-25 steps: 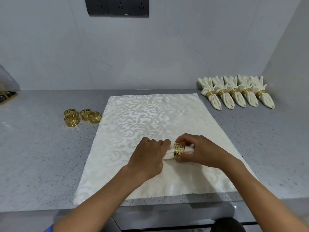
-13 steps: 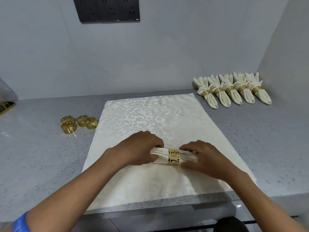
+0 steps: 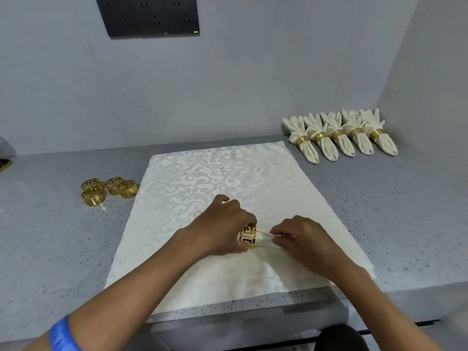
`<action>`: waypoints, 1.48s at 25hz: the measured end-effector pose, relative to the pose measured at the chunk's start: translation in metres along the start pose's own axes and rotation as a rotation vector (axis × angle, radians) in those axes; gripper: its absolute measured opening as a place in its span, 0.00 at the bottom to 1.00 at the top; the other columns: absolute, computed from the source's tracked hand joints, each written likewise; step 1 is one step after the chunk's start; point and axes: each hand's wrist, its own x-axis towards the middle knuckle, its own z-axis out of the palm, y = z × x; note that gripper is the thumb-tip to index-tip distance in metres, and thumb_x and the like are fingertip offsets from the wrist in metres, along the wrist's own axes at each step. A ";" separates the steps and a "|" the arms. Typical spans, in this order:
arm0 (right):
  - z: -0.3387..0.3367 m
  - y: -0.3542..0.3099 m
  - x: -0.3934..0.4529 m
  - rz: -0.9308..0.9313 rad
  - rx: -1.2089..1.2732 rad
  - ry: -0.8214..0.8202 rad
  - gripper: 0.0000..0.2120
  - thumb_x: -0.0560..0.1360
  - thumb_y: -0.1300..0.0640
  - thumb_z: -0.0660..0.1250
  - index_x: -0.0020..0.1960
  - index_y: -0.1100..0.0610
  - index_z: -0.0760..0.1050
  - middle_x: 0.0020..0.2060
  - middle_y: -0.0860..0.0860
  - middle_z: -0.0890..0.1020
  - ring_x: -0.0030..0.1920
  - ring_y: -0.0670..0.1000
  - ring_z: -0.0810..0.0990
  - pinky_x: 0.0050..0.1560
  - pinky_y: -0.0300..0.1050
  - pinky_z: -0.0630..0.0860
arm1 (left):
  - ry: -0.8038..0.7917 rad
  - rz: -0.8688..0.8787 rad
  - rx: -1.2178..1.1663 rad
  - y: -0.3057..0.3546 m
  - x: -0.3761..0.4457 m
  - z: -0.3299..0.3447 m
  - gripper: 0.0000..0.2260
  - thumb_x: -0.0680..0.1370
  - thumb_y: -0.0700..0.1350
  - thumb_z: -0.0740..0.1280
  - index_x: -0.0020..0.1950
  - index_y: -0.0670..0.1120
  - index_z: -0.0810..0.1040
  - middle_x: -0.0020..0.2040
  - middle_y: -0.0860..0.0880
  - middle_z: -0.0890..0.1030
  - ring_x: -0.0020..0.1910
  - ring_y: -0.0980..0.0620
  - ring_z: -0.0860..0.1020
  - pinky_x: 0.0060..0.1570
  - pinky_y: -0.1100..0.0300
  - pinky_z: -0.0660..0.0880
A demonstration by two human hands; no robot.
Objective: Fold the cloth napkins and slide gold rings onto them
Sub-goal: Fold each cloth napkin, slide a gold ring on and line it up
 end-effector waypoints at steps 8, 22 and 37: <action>-0.005 -0.011 -0.006 0.073 0.029 -0.017 0.06 0.77 0.54 0.69 0.53 0.51 0.83 0.43 0.43 0.83 0.42 0.46 0.76 0.43 0.32 0.66 | -0.016 0.052 0.061 -0.006 -0.005 -0.002 0.11 0.75 0.53 0.69 0.56 0.54 0.76 0.44 0.55 0.78 0.54 0.54 0.66 0.67 0.53 0.54; 0.020 -0.109 -0.043 0.422 0.233 0.091 0.10 0.74 0.46 0.69 0.37 0.49 0.78 0.32 0.42 0.80 0.35 0.44 0.79 0.37 0.38 0.75 | 0.204 0.120 0.061 -0.019 -0.040 0.015 0.28 0.72 0.45 0.72 0.71 0.55 0.70 0.74 0.53 0.68 0.74 0.49 0.61 0.75 0.46 0.49; 0.002 -0.032 0.043 0.175 0.485 -0.213 0.31 0.64 0.48 0.81 0.62 0.39 0.70 0.55 0.37 0.75 0.55 0.40 0.75 0.47 0.36 0.74 | 0.204 -0.285 -0.923 -0.035 -0.042 0.037 0.36 0.62 0.61 0.77 0.69 0.64 0.71 0.63 0.65 0.76 0.63 0.67 0.71 0.57 0.66 0.69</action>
